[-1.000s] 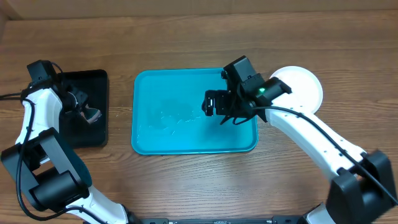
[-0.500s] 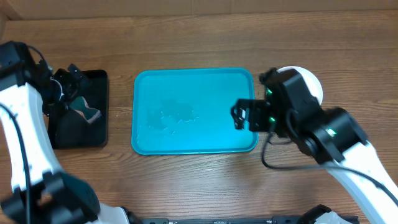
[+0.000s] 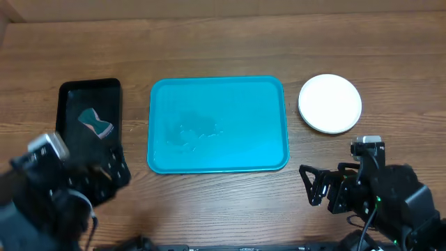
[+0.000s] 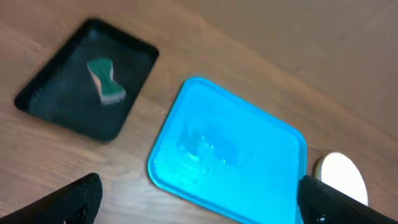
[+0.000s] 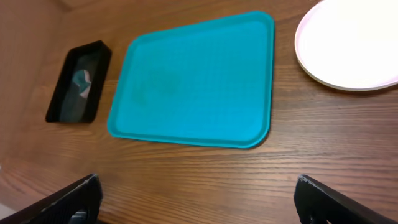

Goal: Clean dirty plates on tray and stack at the side

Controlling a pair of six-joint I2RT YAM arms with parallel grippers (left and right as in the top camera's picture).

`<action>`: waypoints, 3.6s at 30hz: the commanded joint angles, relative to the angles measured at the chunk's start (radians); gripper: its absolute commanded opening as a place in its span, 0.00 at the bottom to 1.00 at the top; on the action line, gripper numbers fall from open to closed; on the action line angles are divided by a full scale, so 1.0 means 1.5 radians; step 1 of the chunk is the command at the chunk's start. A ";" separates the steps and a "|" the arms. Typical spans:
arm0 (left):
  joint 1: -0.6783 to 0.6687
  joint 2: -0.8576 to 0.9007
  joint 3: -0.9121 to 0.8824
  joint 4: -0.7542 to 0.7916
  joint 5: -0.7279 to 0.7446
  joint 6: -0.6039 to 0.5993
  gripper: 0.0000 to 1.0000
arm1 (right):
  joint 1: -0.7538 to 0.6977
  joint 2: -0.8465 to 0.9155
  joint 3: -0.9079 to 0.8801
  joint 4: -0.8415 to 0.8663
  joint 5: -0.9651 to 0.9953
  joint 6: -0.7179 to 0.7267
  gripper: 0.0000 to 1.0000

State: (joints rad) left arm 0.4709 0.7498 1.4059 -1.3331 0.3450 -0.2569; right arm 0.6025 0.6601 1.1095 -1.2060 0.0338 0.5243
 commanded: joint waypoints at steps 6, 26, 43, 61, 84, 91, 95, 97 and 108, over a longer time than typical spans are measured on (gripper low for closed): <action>0.000 -0.134 -0.029 0.001 -0.025 0.017 1.00 | 0.003 -0.006 -0.016 0.015 0.034 0.005 1.00; 0.000 -0.134 -0.029 -0.004 -0.026 0.017 1.00 | 0.003 -0.006 -0.016 -0.013 0.034 0.005 1.00; 0.000 -0.134 -0.029 -0.004 -0.026 0.017 1.00 | -0.273 -0.168 -0.347 0.443 -0.159 -0.180 1.00; 0.000 -0.134 -0.029 -0.004 -0.026 0.017 1.00 | -0.324 -0.431 -0.735 0.826 -0.152 -0.181 1.00; 0.000 -0.134 -0.029 -0.004 -0.026 0.017 1.00 | -0.376 -0.438 -0.734 0.750 0.006 -0.251 1.00; 0.000 -0.134 -0.029 -0.004 -0.026 0.017 1.00 | -0.376 -0.438 -0.734 0.750 0.006 -0.251 1.00; 0.000 -0.134 -0.029 -0.004 -0.026 0.017 1.00 | -0.376 -0.438 -0.734 0.750 0.006 -0.251 1.00; 0.000 -0.134 -0.029 -0.004 -0.026 0.017 1.00 | -0.376 -0.438 -0.734 0.750 0.006 -0.251 1.00; 0.000 -0.134 -0.029 -0.004 -0.031 0.017 1.00 | -0.376 -0.438 -0.734 0.750 0.007 -0.251 1.00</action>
State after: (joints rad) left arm 0.4709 0.5564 1.3624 -1.3399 0.3107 -0.2539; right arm 0.0399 0.0128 0.0185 -0.0879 0.0338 0.1562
